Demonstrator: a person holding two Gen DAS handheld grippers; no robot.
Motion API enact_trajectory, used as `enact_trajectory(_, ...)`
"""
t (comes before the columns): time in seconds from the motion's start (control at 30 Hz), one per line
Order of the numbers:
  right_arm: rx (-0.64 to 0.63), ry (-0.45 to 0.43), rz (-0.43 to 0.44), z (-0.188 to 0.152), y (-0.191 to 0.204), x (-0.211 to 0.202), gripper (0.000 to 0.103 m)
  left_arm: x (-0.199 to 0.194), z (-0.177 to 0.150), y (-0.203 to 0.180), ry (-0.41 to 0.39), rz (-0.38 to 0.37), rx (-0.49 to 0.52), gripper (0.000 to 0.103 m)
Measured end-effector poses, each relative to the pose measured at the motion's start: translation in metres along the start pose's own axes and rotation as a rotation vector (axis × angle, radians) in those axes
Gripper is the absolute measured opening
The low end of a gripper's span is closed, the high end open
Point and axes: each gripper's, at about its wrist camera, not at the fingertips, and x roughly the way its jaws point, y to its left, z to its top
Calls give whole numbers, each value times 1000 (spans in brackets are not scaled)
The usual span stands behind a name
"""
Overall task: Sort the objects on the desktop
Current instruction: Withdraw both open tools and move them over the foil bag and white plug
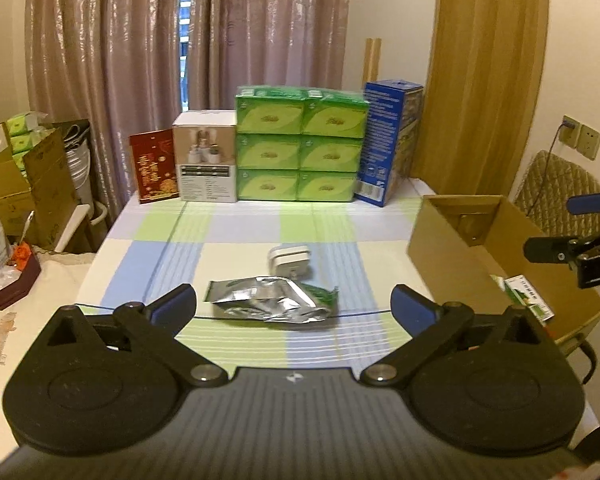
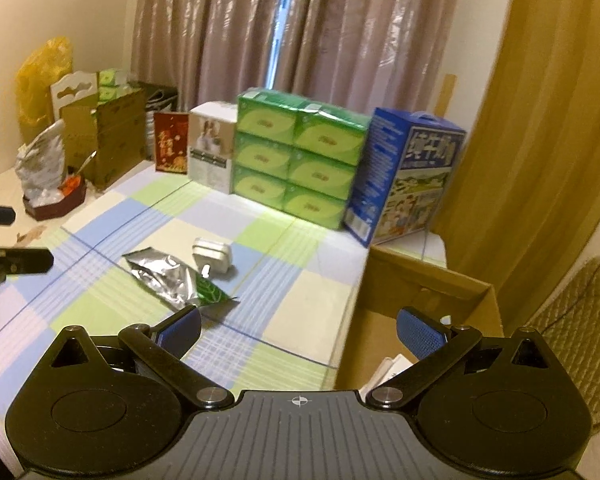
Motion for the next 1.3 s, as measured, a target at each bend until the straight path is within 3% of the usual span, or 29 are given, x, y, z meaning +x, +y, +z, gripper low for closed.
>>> enact_trajectory(0.6,-123,70,96,-7,34,50,101,28,-21,46,46,-12,76,102)
enact_trajectory(0.9,-159,122,156,-14,44,79,101,51,-32,54,129,-37,133,102)
enact_trajectory(1.3,-301,165,234,3,58,118,101,93,-31,60,210,-87,321,102)
